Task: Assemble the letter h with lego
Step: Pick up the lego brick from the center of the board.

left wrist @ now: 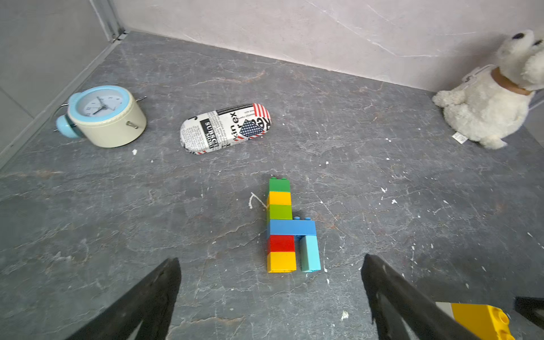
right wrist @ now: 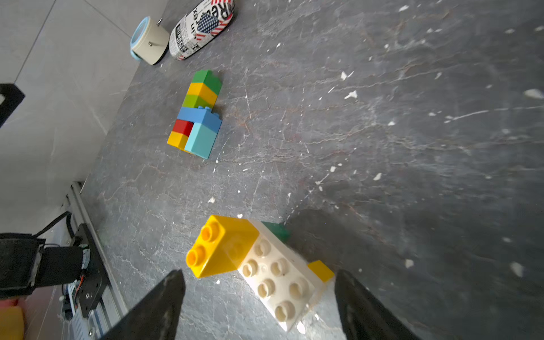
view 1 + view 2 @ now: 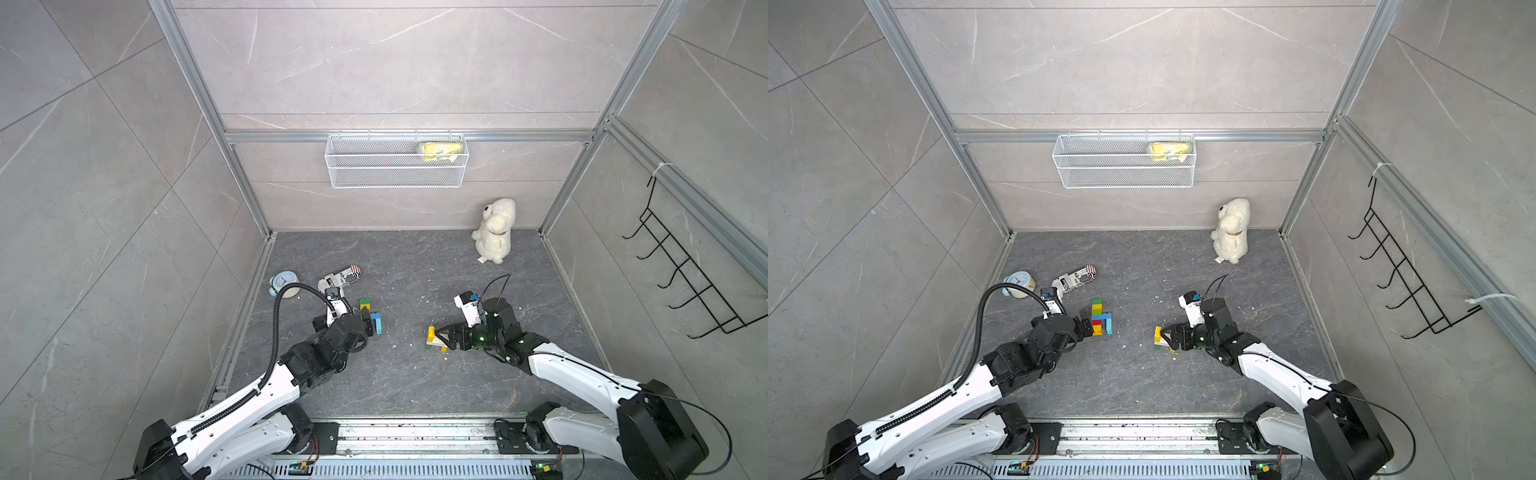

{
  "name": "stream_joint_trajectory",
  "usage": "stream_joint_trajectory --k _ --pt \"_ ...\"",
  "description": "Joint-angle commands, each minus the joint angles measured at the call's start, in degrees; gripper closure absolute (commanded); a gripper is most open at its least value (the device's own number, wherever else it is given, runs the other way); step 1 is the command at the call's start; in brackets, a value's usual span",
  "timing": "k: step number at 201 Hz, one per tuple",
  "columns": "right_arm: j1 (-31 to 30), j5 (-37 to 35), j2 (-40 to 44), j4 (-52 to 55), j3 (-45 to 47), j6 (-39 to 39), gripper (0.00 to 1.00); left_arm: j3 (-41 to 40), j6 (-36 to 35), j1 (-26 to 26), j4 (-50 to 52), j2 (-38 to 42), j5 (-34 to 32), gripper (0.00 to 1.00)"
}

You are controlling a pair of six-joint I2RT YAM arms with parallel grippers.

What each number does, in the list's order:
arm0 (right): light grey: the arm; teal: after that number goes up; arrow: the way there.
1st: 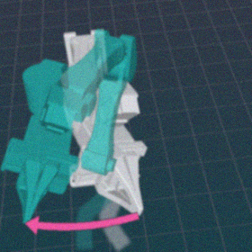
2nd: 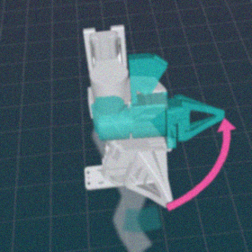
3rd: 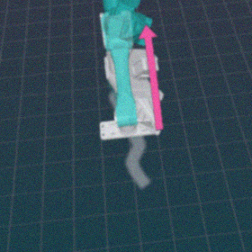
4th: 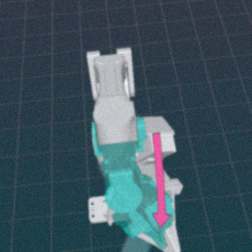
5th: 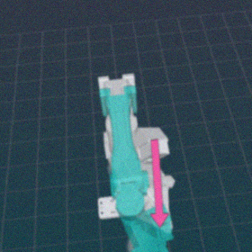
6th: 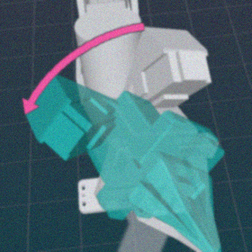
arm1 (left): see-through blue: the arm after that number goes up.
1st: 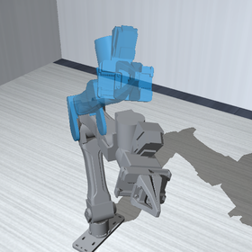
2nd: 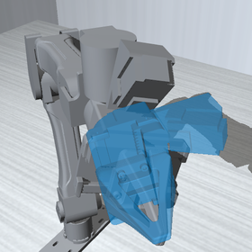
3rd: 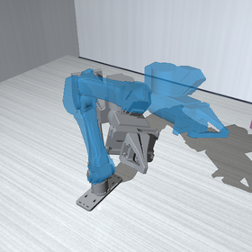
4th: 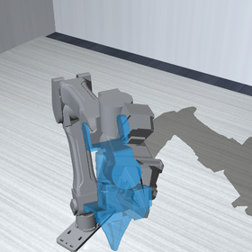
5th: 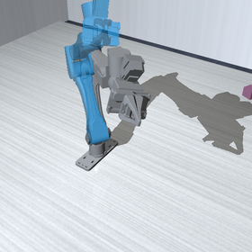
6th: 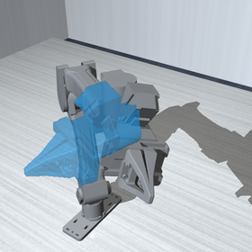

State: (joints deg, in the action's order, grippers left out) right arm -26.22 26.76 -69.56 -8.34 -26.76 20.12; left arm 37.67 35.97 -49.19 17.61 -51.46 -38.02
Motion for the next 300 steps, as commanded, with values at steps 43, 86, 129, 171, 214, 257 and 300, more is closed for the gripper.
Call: stream_joint_trajectory --k 43,86,129,171,214,257,300 --pt "2.2 9.4 -6.6 -29.6 7.4 2.9 0.21 0.4 -9.3 0.2 -10.8 -6.9 15.1 0.05" --pt "2.4 12.2 -11.5 -25.1 4.4 2.3 0.25 0.5 -10.4 0.1 -12.3 -8.7 17.8 0.05" --pt "2.3 13.8 -9.6 -28.6 6.8 4.5 0.25 2.6 -10.8 0.2 -11.9 -13.4 22.4 0.07" --pt "2.3 9.9 -6.1 -28.9 9.9 5.5 0.09 3.6 -11.0 0.1 -11.3 -14.9 23.3 0.07" --pt "-1.3 1.4 -1.1 -24.8 11.9 4.0 0.06 3.6 -10.7 0.1 -11.3 -15.1 23.2 0.07" --pt "-11.7 -12.1 1.4 -15.0 10.0 -1.7 0.04 3.4 -10.6 0.1 -11.0 -14.6 22.4 0.07" --pt "-14.9 -16.9 -0.8 -14.8 9.5 -2.5 0.08 3.3 -10.6 0.1 -10.9 -14.3 22.1 0.07"
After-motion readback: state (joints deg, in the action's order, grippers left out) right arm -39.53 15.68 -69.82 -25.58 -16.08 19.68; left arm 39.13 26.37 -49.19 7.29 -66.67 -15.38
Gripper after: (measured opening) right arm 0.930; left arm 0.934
